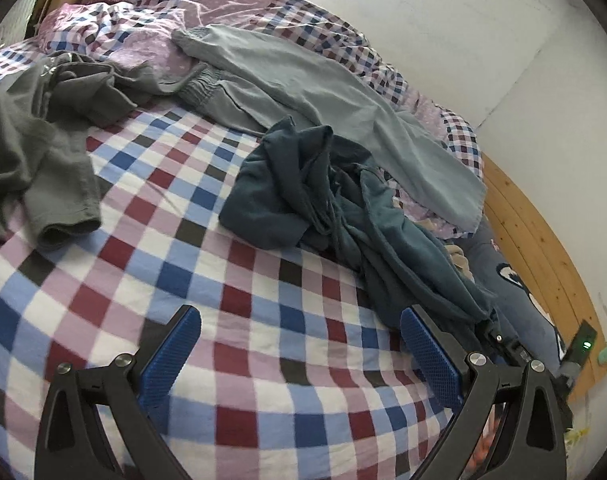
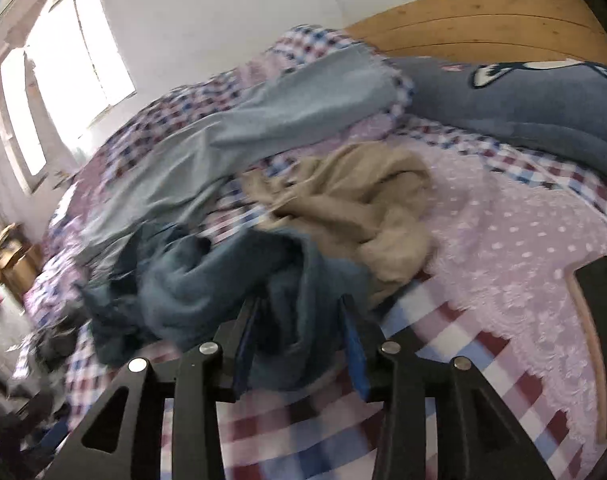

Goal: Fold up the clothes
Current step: 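Close the right tool on the dark teal garment and lift it, then grasp the teal garment with the left tool while the right tool holds it up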

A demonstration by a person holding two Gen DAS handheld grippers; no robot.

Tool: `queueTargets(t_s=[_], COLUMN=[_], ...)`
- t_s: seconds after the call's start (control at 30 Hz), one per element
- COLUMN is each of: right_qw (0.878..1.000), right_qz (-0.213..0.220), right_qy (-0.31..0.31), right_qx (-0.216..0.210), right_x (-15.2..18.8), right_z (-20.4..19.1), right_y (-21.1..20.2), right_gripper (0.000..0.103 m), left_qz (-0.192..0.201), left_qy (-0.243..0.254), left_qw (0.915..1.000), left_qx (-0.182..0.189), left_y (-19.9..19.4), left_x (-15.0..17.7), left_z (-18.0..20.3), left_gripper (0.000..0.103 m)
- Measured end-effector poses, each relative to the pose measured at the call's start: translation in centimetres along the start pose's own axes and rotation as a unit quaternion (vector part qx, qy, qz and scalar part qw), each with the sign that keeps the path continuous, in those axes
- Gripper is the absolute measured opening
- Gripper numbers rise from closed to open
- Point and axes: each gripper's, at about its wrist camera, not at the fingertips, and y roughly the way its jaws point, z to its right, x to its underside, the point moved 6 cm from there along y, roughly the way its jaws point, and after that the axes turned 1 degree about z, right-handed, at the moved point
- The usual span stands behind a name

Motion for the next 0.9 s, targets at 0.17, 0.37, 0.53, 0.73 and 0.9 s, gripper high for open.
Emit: queueTargets(t_s=[0.17, 0.37, 0.53, 0.73, 0.9], right_qw=[0.994, 0.991, 0.985, 0.978, 0.987], right_qz=[0.005, 0.008, 0.045, 0.126, 0.088], right_qy=[-0.101, -0.122, -0.157, -0.16, -0.128], right_qx=[-0.027, -0.048, -0.053, -0.038, -0.042], right_x=[1.6, 1.9, 1.4, -0.8, -1.3], right_z=[-4.2, -5.6, -6.8, -6.1, -4.3], right_y=[-0.8, -1.0, -2.7, -5.9, -4.4], right_gripper=[0.043, 0.043, 0.043, 0.043, 0.043], left_qz=[-0.009, -0.021, -0.024, -0.025, -0.025], left_qy=[-0.003, 0.02, 0.018, 0.012, 0.014], left_qw=[0.9998, 0.9995, 0.9996, 0.9996, 0.9995], left_qx=[0.016, 0.011, 0.005, 0.007, 0.01], left_y=[1.5, 2.9, 3.2, 3.4, 3.4], left_x=[0.9, 2.2, 2.5, 2.5, 2.5], left_z=[1.5, 2.6, 2.2, 2.1, 2.4], left_gripper=[0.102, 0.102, 0.102, 0.102, 0.102])
